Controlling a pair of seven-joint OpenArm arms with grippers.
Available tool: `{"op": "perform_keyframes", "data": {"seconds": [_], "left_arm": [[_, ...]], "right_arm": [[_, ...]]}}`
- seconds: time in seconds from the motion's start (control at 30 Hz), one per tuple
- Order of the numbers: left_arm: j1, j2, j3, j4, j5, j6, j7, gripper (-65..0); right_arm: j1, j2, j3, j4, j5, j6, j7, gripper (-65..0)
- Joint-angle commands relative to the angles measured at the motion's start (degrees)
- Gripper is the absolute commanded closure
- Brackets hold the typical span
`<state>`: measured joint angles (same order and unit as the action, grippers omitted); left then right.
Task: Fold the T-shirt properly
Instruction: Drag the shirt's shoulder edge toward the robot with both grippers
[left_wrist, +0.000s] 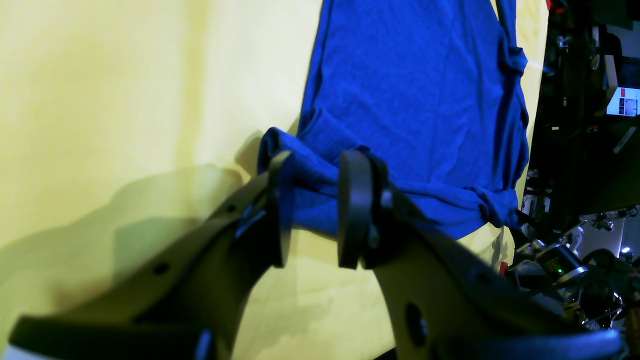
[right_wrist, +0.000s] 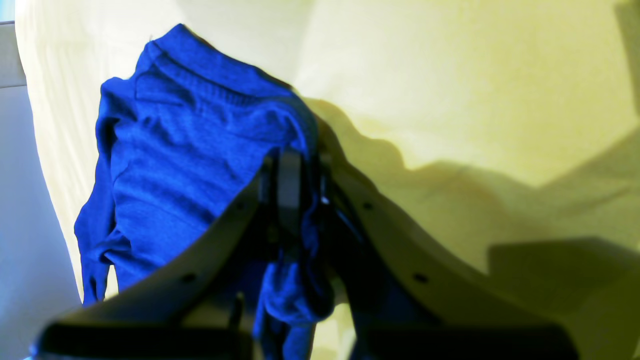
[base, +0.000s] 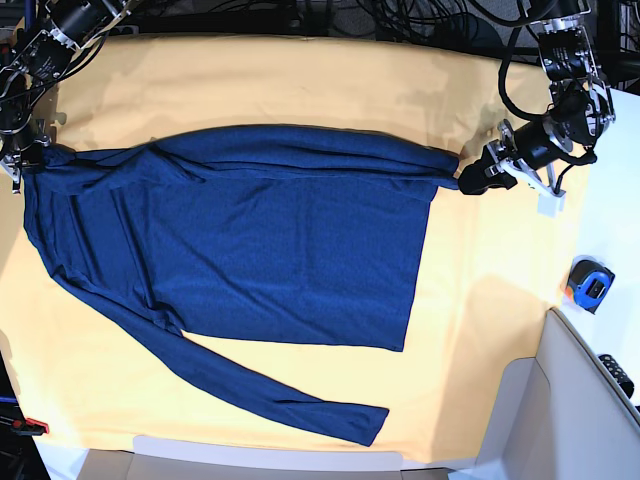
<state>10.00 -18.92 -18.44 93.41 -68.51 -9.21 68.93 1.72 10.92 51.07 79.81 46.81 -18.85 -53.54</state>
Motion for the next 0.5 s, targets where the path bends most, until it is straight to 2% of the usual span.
{"op": "perform_keyframes", "data": {"seconds": [0.0, 0.1, 0.2, 0.33, 0.47], "left_arm": [[-0.55, -0.99, -0.07, 0.88, -1.16, -0.33, -0.13, -15.3], [-0.55, -1.08, -0.07, -0.26, -1.07, -0.33, 0.13, -15.6], [-0.81, -1.17, -0.07, -5.89, -1.07, -0.33, 4.0, -18.2], [-0.9, -0.99, -0.07, -10.37, -1.16, -0.41, 4.52, -21.6], [-0.9, -0.82, -0.07, -10.99, -1.25, -0.5, 4.79, -21.9]], "right_arm": [[-0.09, -0.15, -0.3, -0.21, -0.61, -1.06, -2.86, 0.0], [-0.09, -0.15, -0.3, -0.21, -0.61, -1.06, -2.77, 0.0], [-0.09, -0.15, -0.3, -0.21, -0.61, -1.06, -2.77, 0.0], [-0.18, -0.15, -0.3, -0.21, -0.61, -1.06, -2.77, 0.0], [-0.18, -0.15, -0.3, -0.21, -0.61, -0.97, -2.77, 0.0]]}}
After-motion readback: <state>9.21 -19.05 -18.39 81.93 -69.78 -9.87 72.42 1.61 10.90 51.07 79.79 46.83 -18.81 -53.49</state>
